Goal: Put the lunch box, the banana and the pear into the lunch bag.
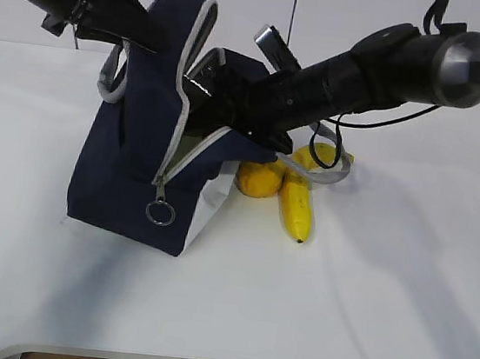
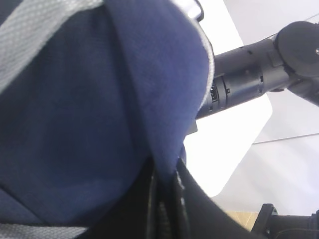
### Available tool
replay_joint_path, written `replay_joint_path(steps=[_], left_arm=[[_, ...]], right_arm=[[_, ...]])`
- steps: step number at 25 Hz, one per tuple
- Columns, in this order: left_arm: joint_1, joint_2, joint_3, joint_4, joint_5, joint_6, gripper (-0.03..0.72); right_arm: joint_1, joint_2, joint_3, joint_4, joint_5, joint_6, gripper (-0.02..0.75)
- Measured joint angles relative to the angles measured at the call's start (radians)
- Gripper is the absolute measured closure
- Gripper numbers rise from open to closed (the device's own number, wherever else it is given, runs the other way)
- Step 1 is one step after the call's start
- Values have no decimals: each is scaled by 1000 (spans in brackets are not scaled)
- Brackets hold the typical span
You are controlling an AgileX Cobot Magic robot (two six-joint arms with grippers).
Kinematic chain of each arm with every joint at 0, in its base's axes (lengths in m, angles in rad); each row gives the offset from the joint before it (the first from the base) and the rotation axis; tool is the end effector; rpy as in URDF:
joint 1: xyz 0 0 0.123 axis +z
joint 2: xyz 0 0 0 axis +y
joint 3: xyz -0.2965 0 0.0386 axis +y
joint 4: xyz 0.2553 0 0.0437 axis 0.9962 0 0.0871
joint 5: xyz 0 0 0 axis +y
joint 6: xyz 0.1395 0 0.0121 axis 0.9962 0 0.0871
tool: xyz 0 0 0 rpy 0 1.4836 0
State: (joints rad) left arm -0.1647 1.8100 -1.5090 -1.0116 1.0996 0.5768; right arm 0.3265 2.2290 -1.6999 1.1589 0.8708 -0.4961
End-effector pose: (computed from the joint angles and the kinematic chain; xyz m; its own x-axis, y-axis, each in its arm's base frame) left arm 0.3896 -0.1720 0.2898 -0.8644 0.1100 -0.4906 0.4545 0.5880 -0.6691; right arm 0.4586 0.2590 0.1655 -0.9499 0.0253 -0.3117 -0.2381 0.5878 0.7732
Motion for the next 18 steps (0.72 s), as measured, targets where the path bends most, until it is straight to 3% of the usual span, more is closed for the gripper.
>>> replay_joint_path(steps=[7, 18], left_arm=[[2, 0, 0, 22, -2, 0, 676], [53, 0, 0, 147, -2, -29, 676]], right_arm=[[0, 2, -90, -34, 113, 7, 242], [0, 2, -462, -370, 348, 104, 236]])
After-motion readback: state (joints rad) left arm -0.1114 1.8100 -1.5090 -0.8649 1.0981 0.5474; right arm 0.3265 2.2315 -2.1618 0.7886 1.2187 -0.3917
